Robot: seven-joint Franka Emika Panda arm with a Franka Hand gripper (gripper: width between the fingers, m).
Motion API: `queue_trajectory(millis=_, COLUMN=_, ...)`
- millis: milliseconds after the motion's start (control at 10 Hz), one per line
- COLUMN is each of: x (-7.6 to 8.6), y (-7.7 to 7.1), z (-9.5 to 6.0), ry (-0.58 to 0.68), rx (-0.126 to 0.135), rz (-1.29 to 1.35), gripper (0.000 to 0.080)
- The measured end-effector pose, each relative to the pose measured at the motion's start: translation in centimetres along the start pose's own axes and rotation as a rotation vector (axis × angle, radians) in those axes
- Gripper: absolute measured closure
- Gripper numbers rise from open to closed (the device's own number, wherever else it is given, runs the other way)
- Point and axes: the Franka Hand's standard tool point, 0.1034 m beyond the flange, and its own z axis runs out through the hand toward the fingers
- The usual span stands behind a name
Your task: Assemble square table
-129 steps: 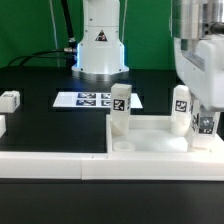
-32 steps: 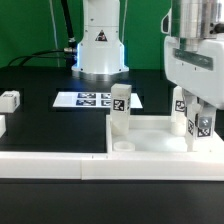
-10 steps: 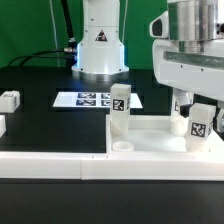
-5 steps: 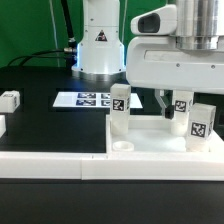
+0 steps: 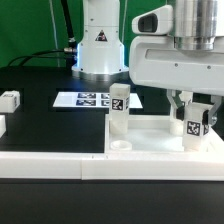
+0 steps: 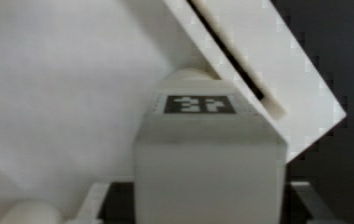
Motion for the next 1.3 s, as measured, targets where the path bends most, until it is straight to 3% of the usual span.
queue_trajectory(millis=300, x=-0.06, y=-0.09, z=0.14, ry=-0.004, rx=-0.008, rz=0.304, gripper=0.0510)
queue_trajectory(millis=700, x=-0.32, y=0.09, z=0.04, ry=-0.024, rx=-0.051, rz=0.871, gripper=0.0509)
queue_trajectory(millis=1000, x=-0.51, y=0.06, z=-0.01, ry=-0.021, rx=-0.054, rz=1.156, gripper=0.0509)
queue_trajectory(millis=1300, x=-0.55, y=0.07, z=-0.03, ry=-0.013, rx=-0.053, rz=1.179, gripper=0.0505)
